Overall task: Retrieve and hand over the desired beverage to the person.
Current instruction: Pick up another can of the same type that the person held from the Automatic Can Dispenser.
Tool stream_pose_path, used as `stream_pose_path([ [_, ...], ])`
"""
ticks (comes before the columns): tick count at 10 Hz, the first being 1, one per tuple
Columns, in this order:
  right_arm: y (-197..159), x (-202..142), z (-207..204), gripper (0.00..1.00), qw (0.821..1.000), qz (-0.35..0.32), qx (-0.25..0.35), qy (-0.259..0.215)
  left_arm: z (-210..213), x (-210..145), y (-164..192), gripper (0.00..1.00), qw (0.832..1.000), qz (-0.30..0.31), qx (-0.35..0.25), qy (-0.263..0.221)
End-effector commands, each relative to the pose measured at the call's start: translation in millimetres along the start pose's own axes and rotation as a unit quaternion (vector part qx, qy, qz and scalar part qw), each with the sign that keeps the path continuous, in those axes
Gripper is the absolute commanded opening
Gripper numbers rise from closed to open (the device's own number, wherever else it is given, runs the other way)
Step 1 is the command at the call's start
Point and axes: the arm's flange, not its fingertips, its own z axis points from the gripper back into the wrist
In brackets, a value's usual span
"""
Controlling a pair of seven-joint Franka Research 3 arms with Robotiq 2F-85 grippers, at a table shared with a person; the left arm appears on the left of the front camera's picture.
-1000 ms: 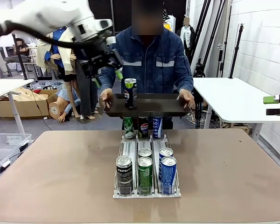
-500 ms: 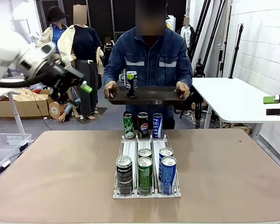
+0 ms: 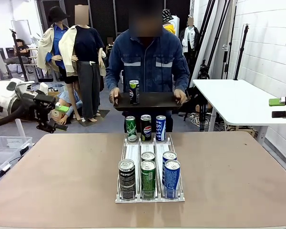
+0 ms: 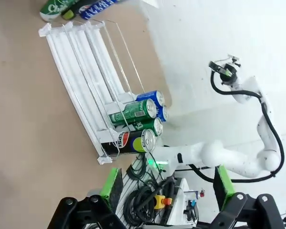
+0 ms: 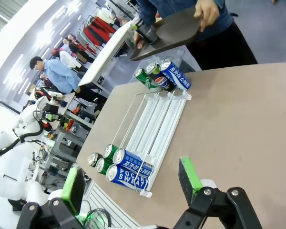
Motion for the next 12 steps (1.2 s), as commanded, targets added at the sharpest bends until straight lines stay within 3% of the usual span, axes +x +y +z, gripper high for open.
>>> stream_pose_path([
  [1,0.2,-0.2,-0.9,1.00,1.000,0.002,0.002,0.000,6.0,4.0,14.6,1.00,0.999,-0.008,-0.032,-0.007],
  [3,0.2,-0.2,-0.9,1.00,1.000,0.002,0.002,0.000,13.0,-11.8,29.7,1.00,0.998,0.002,-0.047,-0.046],
  [5,0.2,-0.2,-0.9,1.00,1.000,0.002,0.002,0.000,22.2,-27.6,23.7,1.00,0.992,-0.023,-0.043,-0.117],
  [7,0.2,-0.2,-0.9,1.00,1.000,0.002,0.002,0.000,30.6,-36.3,10.7,1.00,0.988,-0.030,-0.032,-0.148],
  [12,0.2,-0.2,-0.9,1.00,1.000,0.002,0.002,0.000,34.3,-31.8,-21.4,1.00,0.991,-0.046,0.011,-0.126],
])
